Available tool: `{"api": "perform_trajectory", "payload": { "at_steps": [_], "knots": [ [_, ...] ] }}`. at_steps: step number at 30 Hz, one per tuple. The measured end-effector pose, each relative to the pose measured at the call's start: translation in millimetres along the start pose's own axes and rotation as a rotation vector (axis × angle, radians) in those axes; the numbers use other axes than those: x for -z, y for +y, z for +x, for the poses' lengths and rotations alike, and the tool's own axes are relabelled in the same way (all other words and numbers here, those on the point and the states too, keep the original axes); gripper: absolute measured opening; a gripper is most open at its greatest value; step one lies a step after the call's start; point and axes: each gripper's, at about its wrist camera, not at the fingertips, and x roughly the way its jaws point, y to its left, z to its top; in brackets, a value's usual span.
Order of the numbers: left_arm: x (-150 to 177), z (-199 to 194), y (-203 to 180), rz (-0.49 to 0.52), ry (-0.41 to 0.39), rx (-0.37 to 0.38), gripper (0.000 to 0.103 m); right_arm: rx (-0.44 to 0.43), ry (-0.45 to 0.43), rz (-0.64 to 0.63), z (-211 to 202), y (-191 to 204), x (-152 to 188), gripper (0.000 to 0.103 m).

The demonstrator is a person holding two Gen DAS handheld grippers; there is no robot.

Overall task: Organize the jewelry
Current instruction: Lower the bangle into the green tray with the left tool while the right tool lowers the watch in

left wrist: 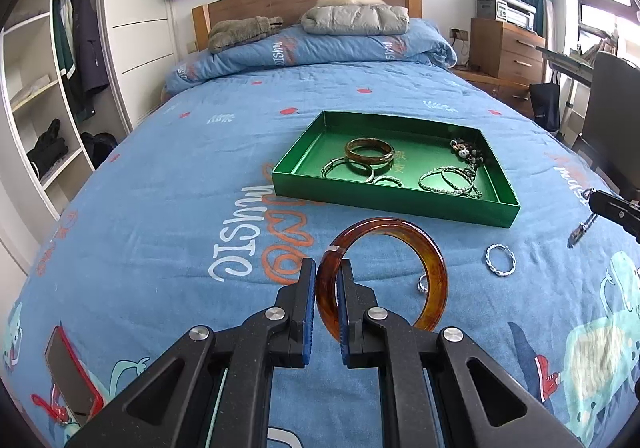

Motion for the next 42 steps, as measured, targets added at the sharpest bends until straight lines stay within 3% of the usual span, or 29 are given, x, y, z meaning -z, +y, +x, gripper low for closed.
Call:
{"api": "perform_trajectory", "payload": {
  "at_steps": [7, 18, 23, 29, 37, 40, 42],
  "knots": [
    [-29, 19, -2, 0.002, -0.009, 0.004, 0.010, -0.005, -0.023, -0.050, 23, 13, -37, 0.007],
    [-101, 97, -19, -0.020, 0.036, 0.032, 0.010, 0.017, 0.029, -0.102, 114, 20, -74, 0.007],
    [-109, 143, -41, 0.005, 0.102, 0.026, 0.010, 0.036, 0.082, -0.096, 156, 9, -74, 0.008],
    [-114, 189, -40, -0.011, 0.174, -0.049, 0.010, 0.087, 0.144, -0.061, 194, -14, -74, 0.008],
    [-113, 205, -26, -0.056, 0.210, -0.069, 0.011, 0.120, 0.178, -0.017, 205, -32, -74, 0.009],
    [-114, 195, -21, -0.072, 0.186, -0.047, 0.028, 0.115, 0.158, -0.018, 193, -31, -78, 0.021],
    [-116, 184, -18, -0.084, 0.163, -0.033, 0.047, 0.105, 0.139, -0.015, 181, -30, -82, 0.027]
  ]
}}
